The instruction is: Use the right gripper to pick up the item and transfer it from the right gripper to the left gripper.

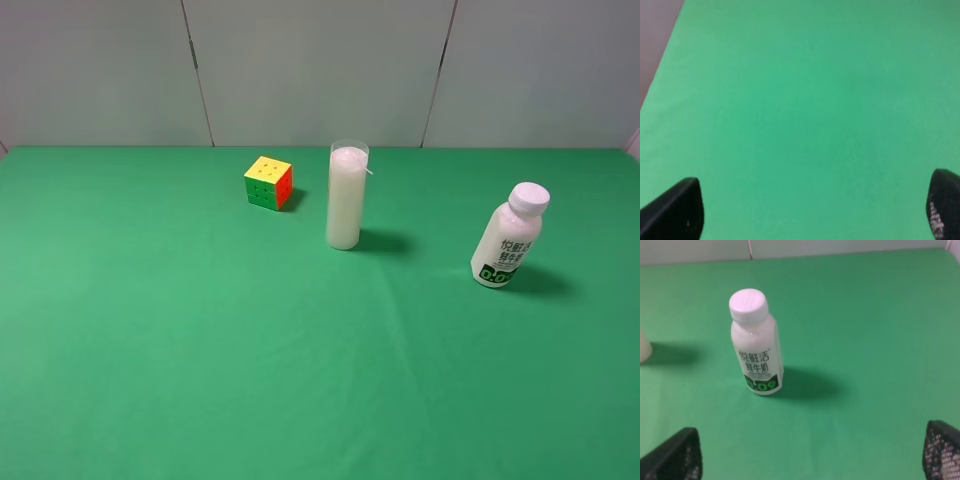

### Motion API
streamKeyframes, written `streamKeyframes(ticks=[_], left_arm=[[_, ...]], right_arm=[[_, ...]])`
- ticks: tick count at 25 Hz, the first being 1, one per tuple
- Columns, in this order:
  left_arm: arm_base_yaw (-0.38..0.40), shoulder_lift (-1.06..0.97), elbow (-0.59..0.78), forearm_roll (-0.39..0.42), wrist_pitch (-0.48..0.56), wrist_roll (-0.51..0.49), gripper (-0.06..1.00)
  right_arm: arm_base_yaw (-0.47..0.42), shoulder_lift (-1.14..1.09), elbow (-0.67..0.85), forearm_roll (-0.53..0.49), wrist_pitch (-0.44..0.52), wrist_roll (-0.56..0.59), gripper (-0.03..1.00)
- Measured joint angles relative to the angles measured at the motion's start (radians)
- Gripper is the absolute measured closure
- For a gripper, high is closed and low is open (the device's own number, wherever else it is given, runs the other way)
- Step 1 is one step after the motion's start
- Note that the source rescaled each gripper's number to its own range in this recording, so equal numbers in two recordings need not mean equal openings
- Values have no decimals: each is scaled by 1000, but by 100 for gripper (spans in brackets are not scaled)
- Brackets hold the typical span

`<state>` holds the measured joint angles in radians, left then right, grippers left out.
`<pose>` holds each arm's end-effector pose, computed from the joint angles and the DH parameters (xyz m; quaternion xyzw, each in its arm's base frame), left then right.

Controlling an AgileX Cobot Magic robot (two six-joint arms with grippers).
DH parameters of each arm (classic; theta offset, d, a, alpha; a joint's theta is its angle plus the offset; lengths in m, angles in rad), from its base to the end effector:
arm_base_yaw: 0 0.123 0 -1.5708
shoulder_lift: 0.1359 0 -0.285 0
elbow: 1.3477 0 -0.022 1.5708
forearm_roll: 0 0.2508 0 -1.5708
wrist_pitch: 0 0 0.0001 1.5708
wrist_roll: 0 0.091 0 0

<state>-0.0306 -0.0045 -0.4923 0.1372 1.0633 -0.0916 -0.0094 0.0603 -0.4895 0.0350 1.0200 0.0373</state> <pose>-0.0048 0.0110 0.2755 -0.0286 0.8523 0.0367 0.5211 0.0074 0.0026 0.2776 0.0204 0.8606 0.0246 0.5083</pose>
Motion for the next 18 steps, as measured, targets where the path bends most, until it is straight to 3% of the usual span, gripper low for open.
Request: streamKeyframes(ticks=[18], left_arm=[[0, 0, 0, -1, 0, 0, -6]], right_arm=[[0, 0, 0, 0, 0, 0, 7]])
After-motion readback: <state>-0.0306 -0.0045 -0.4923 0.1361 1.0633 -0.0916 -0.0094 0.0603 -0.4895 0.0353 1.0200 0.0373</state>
